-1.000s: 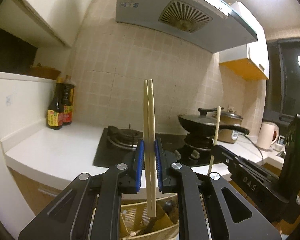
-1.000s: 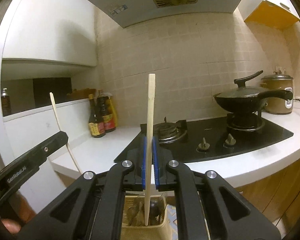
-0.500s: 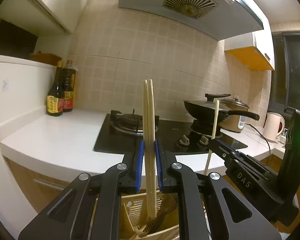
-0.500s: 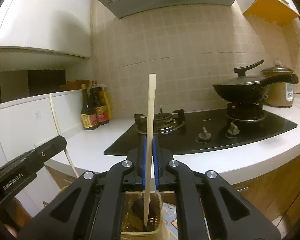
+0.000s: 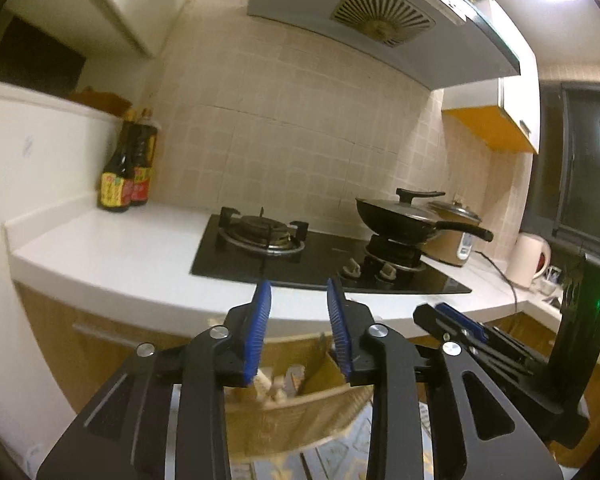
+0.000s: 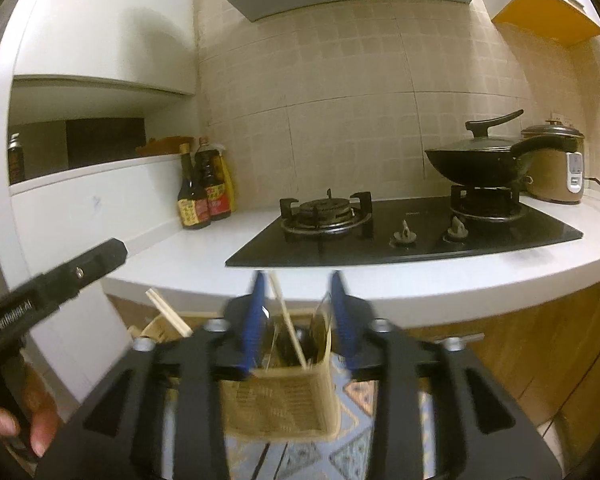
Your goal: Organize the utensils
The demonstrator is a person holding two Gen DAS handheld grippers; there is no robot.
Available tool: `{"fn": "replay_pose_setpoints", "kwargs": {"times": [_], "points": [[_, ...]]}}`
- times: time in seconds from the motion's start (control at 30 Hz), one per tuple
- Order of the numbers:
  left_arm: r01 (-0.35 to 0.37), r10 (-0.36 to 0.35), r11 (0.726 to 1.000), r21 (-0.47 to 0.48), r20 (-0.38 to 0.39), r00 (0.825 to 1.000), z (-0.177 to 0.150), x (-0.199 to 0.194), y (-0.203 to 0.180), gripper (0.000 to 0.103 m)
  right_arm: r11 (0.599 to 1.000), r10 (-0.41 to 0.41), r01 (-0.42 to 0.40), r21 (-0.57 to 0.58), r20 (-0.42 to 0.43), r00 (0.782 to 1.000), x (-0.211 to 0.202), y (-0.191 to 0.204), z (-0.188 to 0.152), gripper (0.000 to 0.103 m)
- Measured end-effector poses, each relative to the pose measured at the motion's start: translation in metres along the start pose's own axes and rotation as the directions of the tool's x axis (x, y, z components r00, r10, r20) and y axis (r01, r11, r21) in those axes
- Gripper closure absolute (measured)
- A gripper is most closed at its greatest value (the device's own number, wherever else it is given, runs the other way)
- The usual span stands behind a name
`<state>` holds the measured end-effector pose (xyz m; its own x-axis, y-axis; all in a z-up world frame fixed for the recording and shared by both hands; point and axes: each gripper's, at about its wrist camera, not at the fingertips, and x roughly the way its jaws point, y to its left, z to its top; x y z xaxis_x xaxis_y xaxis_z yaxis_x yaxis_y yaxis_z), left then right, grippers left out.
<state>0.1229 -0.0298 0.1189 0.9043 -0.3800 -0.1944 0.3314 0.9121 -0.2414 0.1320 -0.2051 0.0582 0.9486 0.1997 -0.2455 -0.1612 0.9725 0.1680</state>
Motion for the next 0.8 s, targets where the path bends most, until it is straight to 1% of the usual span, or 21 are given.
{"fn": "replay_pose_setpoints", "kwargs": {"times": [0.03,0.1,0.13,0.17,0.3,0.37,0.43,0.5,0.53,0.57,0.63,0.7,0.77,0.8], "points": [[0.004,-0.004,1.0,-0.006,-0.004,1.0,-0.002,-0.005,0.001,0.074,1.0,-0.002,0.002,-0.004,0.0,1.0,-0.006,0.002,-0.003,0.057],[0.009,-0.009,1.0,-0.017,-0.01,1.0,-0.008,-0.018,0.005,0.066,1.0,-0.004,0.004,-0.007,-0.01,1.0,-0.022,0.006,-0.013,0.055],[0.006,-0.006,1.0,-0.016,-0.013,1.0,-0.011,-0.024,0.006,0.056,1.0,-0.004,0.004,-0.008,-0.015,1.0,-0.026,0.007,-0.015,0.055],[0.003,-0.003,1.0,-0.011,-0.018,1.0,-0.016,-0.031,0.008,0.05,1.0,-0.005,0.005,-0.008,-0.02,1.0,-0.033,0.009,-0.021,0.055],[-0.021,0.021,1.0,-0.019,-0.029,0.999,-0.032,-0.048,0.014,0.045,1.0,-0.018,0.018,-0.013,-0.036,0.999,-0.052,0.014,-0.039,0.054],[-0.031,0.031,0.999,-0.036,-0.02,0.999,-0.043,-0.058,0.018,0.037,1.0,-0.024,0.023,-0.008,-0.046,0.999,-0.06,0.015,-0.05,0.051],[-0.048,0.048,0.998,-0.033,-0.013,0.999,-0.051,-0.064,0.019,0.036,0.999,-0.036,0.036,0.001,-0.055,0.998,-0.066,0.015,-0.061,0.049],[-0.073,0.072,0.997,-0.014,-0.015,0.997,-0.063,-0.068,0.018,0.036,0.999,-0.053,0.053,0.005,-0.065,0.997,-0.071,0.015,-0.074,0.048],[-0.082,0.082,0.997,-0.002,-0.018,0.996,-0.07,-0.068,0.017,0.034,0.998,-0.068,0.068,0.0,-0.066,0.996,-0.073,0.016,-0.079,0.048],[-0.094,0.094,0.996,0.011,-0.021,0.995,-0.077,-0.068,0.015,0.031,0.995,-0.098,0.098,-0.011,-0.066,0.993,-0.075,0.017,-0.087,0.046],[-0.122,0.123,0.992,0.038,-0.027,0.992,-0.092,-0.067,0.013,0.029,0.991,-0.132,0.13,-0.026,-0.066,0.989,-0.077,0.018,-0.099,0.042],[-0.159,0.161,0.985,0.064,-0.023,0.987,-0.105,-0.066,0.011,0.026,0.988,-0.154,0.152,-0.037,-0.065,0.986,-0.078,0.019,-0.108,0.04],[-0.189,0.191,0.979,0.071,-0.014,0.982,-0.113,-0.066,0.011,0.02,0.986,-0.164,0.161,-0.047,-0.065,0.984,-0.079,0.02,-0.115,0.039],[-0.204,0.206,0.976,0.073,-0.009,0.979,-0.117,-0.066,0.011,0.018,0.985,-0.166,0.163,-0.051,-0.063,0.984,-0.079,0.02,-0.116,0.036]]}}
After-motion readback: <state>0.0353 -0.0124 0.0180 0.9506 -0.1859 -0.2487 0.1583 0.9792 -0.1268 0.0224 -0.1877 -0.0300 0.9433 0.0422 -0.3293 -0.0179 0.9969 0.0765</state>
